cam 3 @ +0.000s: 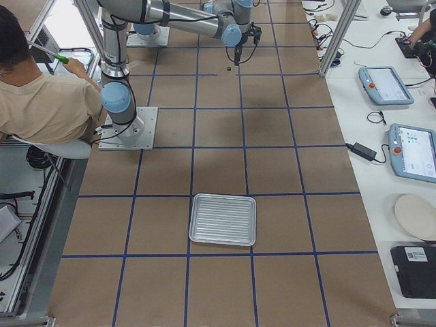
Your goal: Place bearing gear from tray to pile
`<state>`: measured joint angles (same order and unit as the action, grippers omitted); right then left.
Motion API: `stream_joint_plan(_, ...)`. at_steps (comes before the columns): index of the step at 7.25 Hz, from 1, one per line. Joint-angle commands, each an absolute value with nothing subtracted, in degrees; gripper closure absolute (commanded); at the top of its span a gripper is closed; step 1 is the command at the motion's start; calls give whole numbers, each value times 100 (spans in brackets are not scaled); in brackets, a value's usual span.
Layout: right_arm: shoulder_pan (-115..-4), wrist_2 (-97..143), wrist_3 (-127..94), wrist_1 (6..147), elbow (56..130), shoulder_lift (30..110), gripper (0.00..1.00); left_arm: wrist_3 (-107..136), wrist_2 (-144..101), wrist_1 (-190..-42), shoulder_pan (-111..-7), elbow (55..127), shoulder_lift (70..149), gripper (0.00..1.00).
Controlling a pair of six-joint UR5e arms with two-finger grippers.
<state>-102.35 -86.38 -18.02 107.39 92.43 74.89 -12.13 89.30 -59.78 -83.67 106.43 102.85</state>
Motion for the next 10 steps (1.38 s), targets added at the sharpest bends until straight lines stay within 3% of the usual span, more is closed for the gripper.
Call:
stream_joint_plan(1, -9241, -9112, -322, 8762, 8065, 7874, 0, 897, 8947, -5977, -9513, 10687, 10397, 0)
stream_joint_plan(3, -8834, -9517, 166, 7696, 7045, 7875, 0, 2040, 8939, -5837, -10114, 10688, 10738, 0)
stream_joint_plan(5, -8806, -9431, 185, 7663, 6759, 7892, 0, 2486, 9252, -5661, -10790, 10670, 11081, 0)
stream_joint_plan(8, -9296, -9029, -1454, 8532, 7310, 7980, 0, 2786, 9202, -4879, -11100, 10679, 11609, 0)
stream_joint_plan(10, -9458, -9132, -858, 9114, 7838, 8067, 0, 2507, 9185, -4625, -11066, 10530, 11698, 0)
